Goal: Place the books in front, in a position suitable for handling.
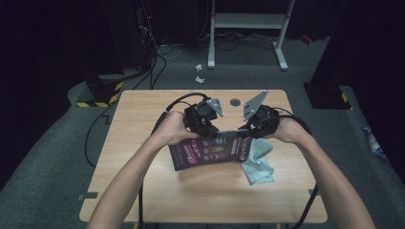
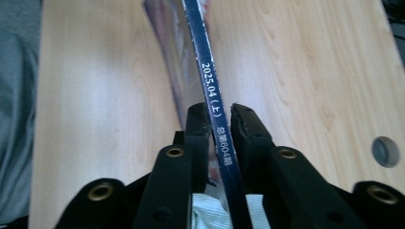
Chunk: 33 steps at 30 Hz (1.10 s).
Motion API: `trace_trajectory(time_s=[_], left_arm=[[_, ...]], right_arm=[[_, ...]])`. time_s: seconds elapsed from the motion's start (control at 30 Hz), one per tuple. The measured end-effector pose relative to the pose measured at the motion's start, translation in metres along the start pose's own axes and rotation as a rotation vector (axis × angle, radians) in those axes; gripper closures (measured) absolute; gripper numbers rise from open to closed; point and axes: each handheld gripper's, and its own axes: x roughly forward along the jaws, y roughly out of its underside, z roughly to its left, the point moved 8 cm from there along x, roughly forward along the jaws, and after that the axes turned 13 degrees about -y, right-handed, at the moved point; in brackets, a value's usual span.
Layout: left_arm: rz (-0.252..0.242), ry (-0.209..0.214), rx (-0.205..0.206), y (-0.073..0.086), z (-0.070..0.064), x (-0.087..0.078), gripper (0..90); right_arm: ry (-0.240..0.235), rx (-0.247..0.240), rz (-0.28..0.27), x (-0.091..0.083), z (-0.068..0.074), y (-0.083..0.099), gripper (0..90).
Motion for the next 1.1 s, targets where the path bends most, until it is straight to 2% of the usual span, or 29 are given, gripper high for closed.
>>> trace_trajectory(time_s=[0.17,0.4,0.47,0.57,0.6,0.73,0.77,0.83,0.97,1.1], left_arm=[[0.001,-0.008,0.005,0.002,0.002,0.001,81.2],[-0.040,-0.005,-0.013,0.005,0.005,0.000,77.8],[-0.054,0.000,-0.035,0.007,0.007,0.000,76.4],[-0.069,-0.017,-0.063,0.012,0.012,-0.002,71.9],[-0.079,-0.031,-0.084,0.015,0.015,-0.003,69.8],[-0.116,-0.033,-0.168,0.027,0.025,-0.008,60.7],[-0.114,-0.043,-0.172,0.031,0.028,-0.009,59.5],[-0.138,-0.051,-0.206,0.036,0.031,-0.012,54.6],[-0.147,-0.078,-0.231,0.051,0.034,-0.014,48.3],[-0.177,-0.090,-0.265,0.067,0.038,-0.016,44.1]], right_arm=[[-0.017,-0.008,0.010,0.001,0.004,-0.001,82.7],[-0.012,-0.018,-0.005,-0.003,0.010,-0.005,83.9],[-0.006,-0.014,-0.007,-0.003,0.010,-0.006,83.9],[0.006,-0.006,-0.009,-0.004,0.009,-0.006,84.0],[0.012,-0.007,-0.013,-0.005,0.009,-0.006,84.0],[0.013,0.013,-0.031,-0.008,0.008,-0.004,84.0],[0.013,0.023,-0.038,-0.009,0.008,-0.004,84.0],[0.011,0.027,-0.047,-0.011,0.008,-0.003,84.0],[0.005,0.034,-0.050,-0.011,0.008,-0.003,84.0],[-0.001,0.049,-0.048,-0.010,0.008,0.000,84.0]])
